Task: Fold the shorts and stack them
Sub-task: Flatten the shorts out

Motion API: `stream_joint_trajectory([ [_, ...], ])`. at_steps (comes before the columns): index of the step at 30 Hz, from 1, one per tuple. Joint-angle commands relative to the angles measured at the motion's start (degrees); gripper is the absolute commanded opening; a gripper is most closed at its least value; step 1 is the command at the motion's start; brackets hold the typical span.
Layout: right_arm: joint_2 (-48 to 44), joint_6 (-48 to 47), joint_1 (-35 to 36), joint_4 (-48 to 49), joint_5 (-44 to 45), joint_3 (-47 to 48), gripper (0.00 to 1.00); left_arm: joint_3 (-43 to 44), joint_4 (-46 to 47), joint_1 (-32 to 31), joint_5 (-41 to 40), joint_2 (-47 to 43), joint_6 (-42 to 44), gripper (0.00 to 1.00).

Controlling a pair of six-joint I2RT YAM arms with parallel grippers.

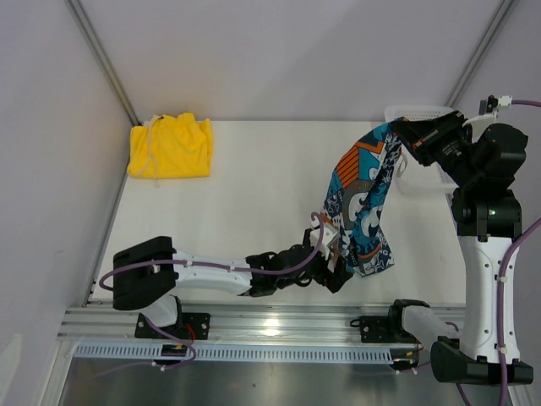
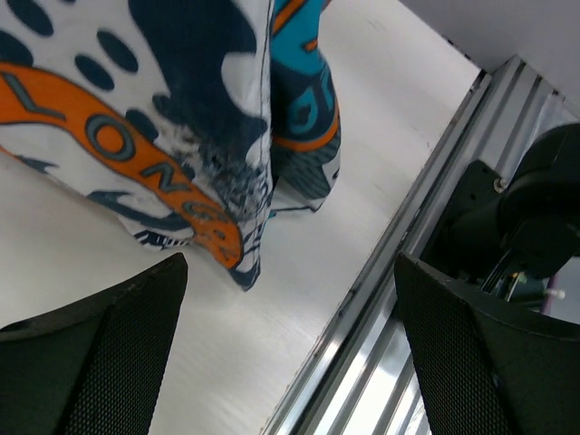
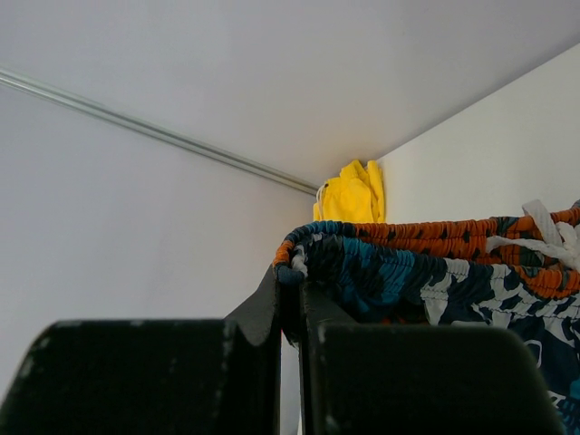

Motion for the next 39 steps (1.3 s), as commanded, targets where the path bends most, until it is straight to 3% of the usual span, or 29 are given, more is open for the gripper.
stream_joint_trajectory([
  [1,-0.6,0.7,0.3,2.9,0.1,0.1,0.0,5.7,-1.1,0.6,-1.8,2.6,-3.2,0.96],
  [6,-0.6,1.0,0.3,3.4,0.0,-0.1,0.0,9.1,-2.9,2.6,0.2,6.3,-5.5,0.89],
  [15,-0.5,0.9,0.3,3.6,-0.6,0.0,0.0,7.6,-2.8,4.3,-0.8,8.8,-6.7,0.72],
  [20,-0.6,1.2,0.3,4.1,-0.7,-0.8,0.0,8.5,-2.3,5.1,-1.7,10.5,-7.2,0.56],
  [21,-0.5,1.2,0.3,4.3,-0.6,-0.8,0.0,8.8,-2.6,5.2,-1.7,11.0,-7.2,0.51],
  [22,-0.5,1.2,0.3,4.3,-0.6,-0.9,0.0,9.0,-2.8,5.3,-1.7,11.2,-6.9,0.35],
  [25,-0.4,0.9,0.3,4.0,-0.2,-1.1,0.0,9.9,-4.8,5.6,-1.5,10.8,-6.6,0.0],
  [31,0.3,0.4,0.1,4.3,0.8,-2.0,0.0,6.5,-8.5,7.6,1.2,1.5,-3.1,0.0],
  [39,4.1,0.2,2.3,11.4,-4.1,-0.1,0.0,11.5,-38.2,13.4,-2.8,-25.1,7.8,0.0],
])
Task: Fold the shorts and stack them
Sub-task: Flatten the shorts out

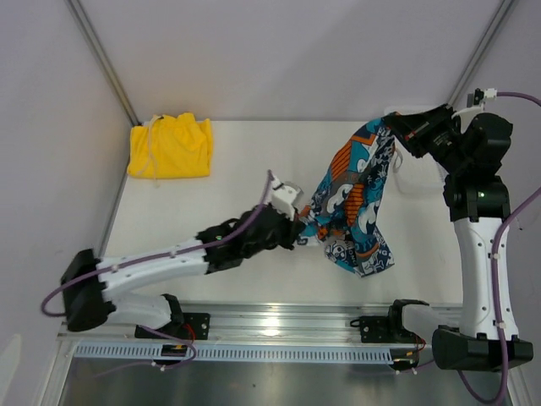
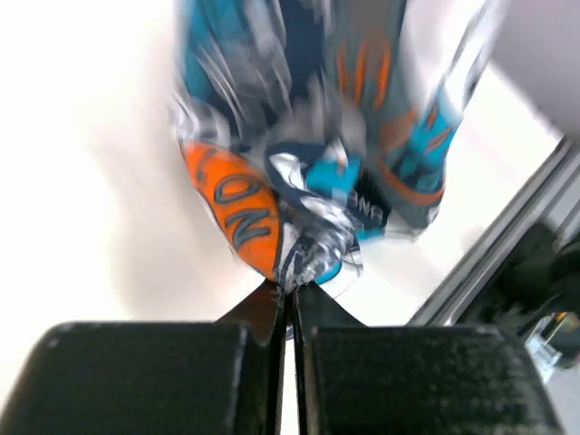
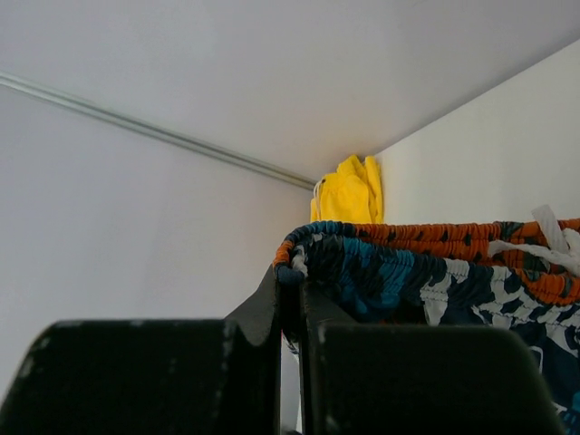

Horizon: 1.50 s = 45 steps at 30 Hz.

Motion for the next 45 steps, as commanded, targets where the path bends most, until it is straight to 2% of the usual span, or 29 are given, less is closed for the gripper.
stream_joint_trajectory([
  [1,0.1,-0.3,2.3,6.7,-3.2,2.7,0.0,6.3,-14.2,2.3,-2.9,-12.7,6.5,0.0],
  [4,-1.8,-3.5,7.1,3.2,0.6,5.8,0.0,10.2,-21.8,2.3,-3.2,-22.4,8.2,0.0],
  [8,-8.1,-6.2,6.7,-1.3,7.2,10.1,0.0,15.0,-32.6,2.3,-7.3,-34.4,9.3,0.0],
  [10,-9.3,-7.0,6.4,-0.8,5.6,11.3,0.0,18.9,-36.4,2.4,-7.7,-38.3,9.6,0.0],
  [14,-12.9,-2.4,6.6,5.5,-3.2,9.2,0.0,26.8,-42.5,2.3,1.0,-41.4,11.3,0.0],
  [17,-17.2,-2.5,6.6,7.5,-3.6,7.6,0.0,36.2,-46.3,2.3,10.5,-41.9,12.0,0.0],
  [20,-20.8,-3.3,6.2,5.2,-2.7,10.3,0.0,40.7,-50.8,2.3,13.3,-41.3,11.5,0.0],
  [21,-21.0,-3.7,5.8,2.3,-2.7,12.0,0.0,44.5,-51.8,2.3,13.6,-41.2,11.4,0.0],
  [25,-21.0,-2.6,3.1,-3.0,-5.2,20.5,0.0,49.4,-54.2,2.4,17.5,-40.5,11.3,0.0],
  [29,-20.8,-1.4,-2.1,-5.2,-7.5,21.0,0.0,50.9,-55.3,2.4,15.5,-39.0,10.9,0.0],
  [34,-18.6,1.6,-3.4,-2.8,-8.6,16.1,0.0,48.8,-52.2,2.3,10.5,-35.7,9.4,0.0],
  [36,-17.9,1.8,-3.4,-2.5,-7.3,13.5,0.0,48.0,-51.4,2.3,9.9,-32.0,8.3,0.0],
  [41,-15.2,4.2,-3.4,3.4,-6.2,4.3,0.0,45.7,-48.0,2.4,-0.6,-27.5,8.5,0.0],
  [45,-10.8,5.4,-3.1,9.5,-6.1,-3.6,0.0,46.7,-47.6,5.5,-1.4,-25.5,10.2,0.0],
])
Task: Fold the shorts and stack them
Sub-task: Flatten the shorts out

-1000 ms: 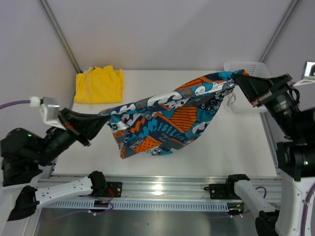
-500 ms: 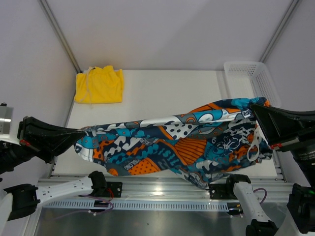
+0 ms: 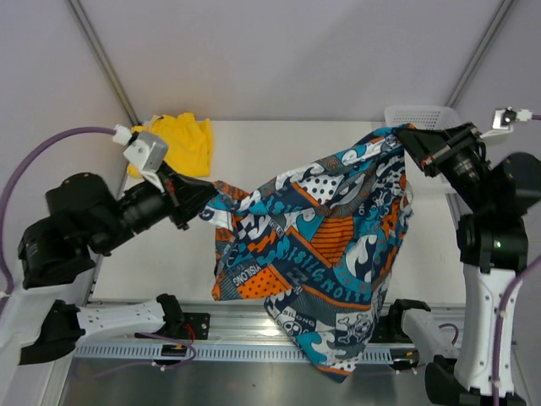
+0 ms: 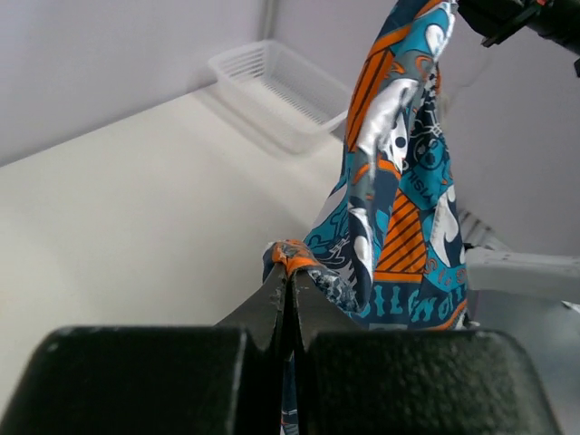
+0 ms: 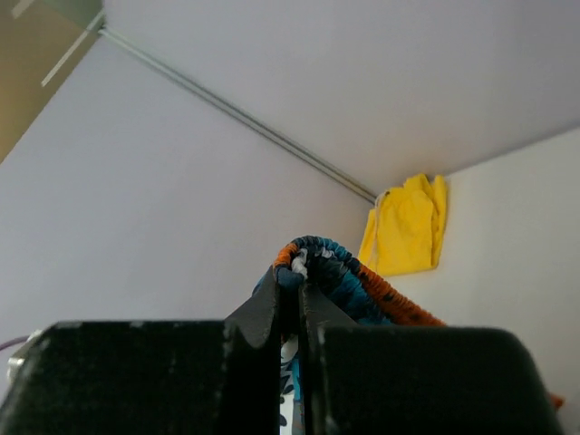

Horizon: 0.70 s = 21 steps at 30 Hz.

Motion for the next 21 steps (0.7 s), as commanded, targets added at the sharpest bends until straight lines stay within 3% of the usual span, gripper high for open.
stream_joint_trajectory([
  [1,4.2,2.0,0.6,8.4,0.7,-3.1,0.0,0.9,2.7,4.4,-2.2,1.5,1.4,0.0],
  [5,5.4,-0.5,4.3,8.2,5.4,-2.3,0.0,-3.4,6.4,26.0,21.5,3.0,-0.8,0.0],
  [6,5.6,-1.2,4.9,8.1,6.9,-1.9,0.0,-7.0,9.6,40.0,36.8,3.5,-1.7,0.0],
  [8,6.3,-1.4,5.3,8.5,7.3,-1.2,0.0,-9.7,14.2,56.3,52.2,6.5,-7.4,0.0],
  [12,8.8,-2.0,7.3,9.7,7.3,-0.2,0.0,-12.9,23.4,57.0,57.6,7.9,-13.0,0.0],
  [17,6.2,-4.6,10.7,9.1,8.5,1.5,0.0,-7.2,19.3,57.0,54.7,4.3,-9.4,0.0],
  [21,2.7,-4.6,13.0,10.4,7.3,2.4,0.0,-5.4,20.1,57.0,55.1,-3.4,-7.7,0.0],
])
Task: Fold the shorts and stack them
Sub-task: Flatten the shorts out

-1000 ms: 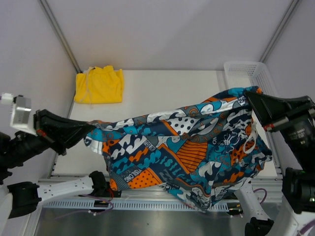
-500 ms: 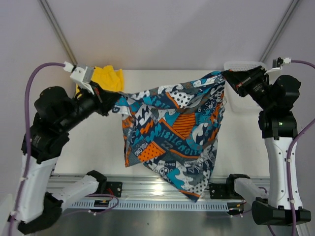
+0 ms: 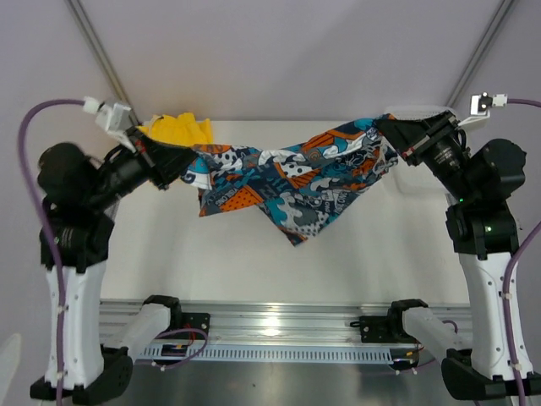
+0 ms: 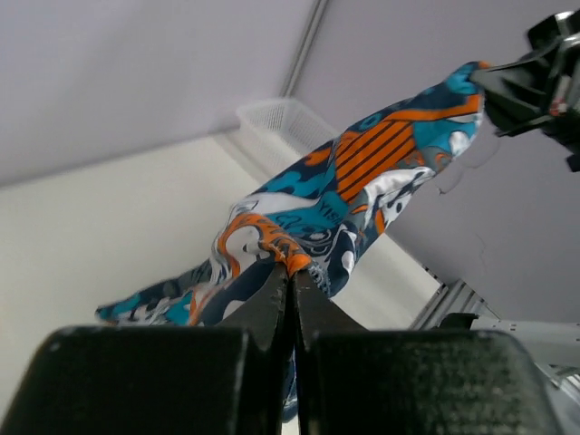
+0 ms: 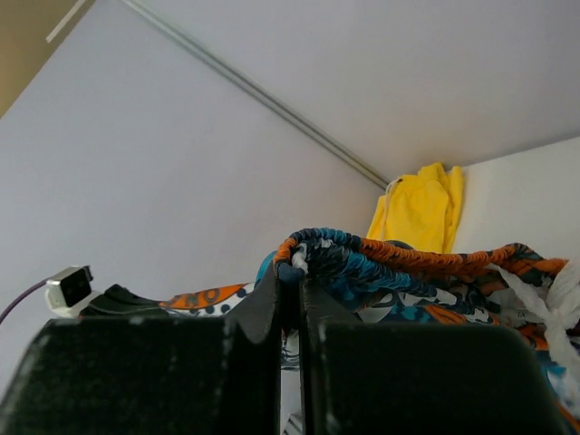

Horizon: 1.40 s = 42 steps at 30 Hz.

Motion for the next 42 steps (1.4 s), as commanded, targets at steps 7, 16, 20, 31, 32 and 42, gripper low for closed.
stream_joint_trajectory([
  [7,-12.5,-0.5,3.6,2.8,0.6,4.9,0.0,5.3,7.4,0.5,3.5,-19.0,1.3,0.0],
  [16,-18.2,6.2,-10.0,-4.9,-9.1,7.7,0.0,10.5,0.3,0.5,4.1,-16.2,0.4,0.0],
  [20,-17.2,10.2,-17.9,-5.1,-14.5,1.3,0.0,4.5,0.8,0.5,5.5,-12.5,-0.6,0.0],
  [31,3.1,7.8,-8.2,9.9,-2.7,-12.3,0.0,-17.9,20.2,0.6,-7.6,6.6,-9.9,0.0],
  [32,7.7,6.8,-6.4,12.7,-1.0,-13.1,0.0,-18.9,21.8,0.6,-8.3,8.6,-10.2,0.0],
  [42,42.7,4.2,1.1,33.7,8.6,-8.6,0.0,-26.3,45.2,0.7,-14.7,37.3,-13.8,0.0],
])
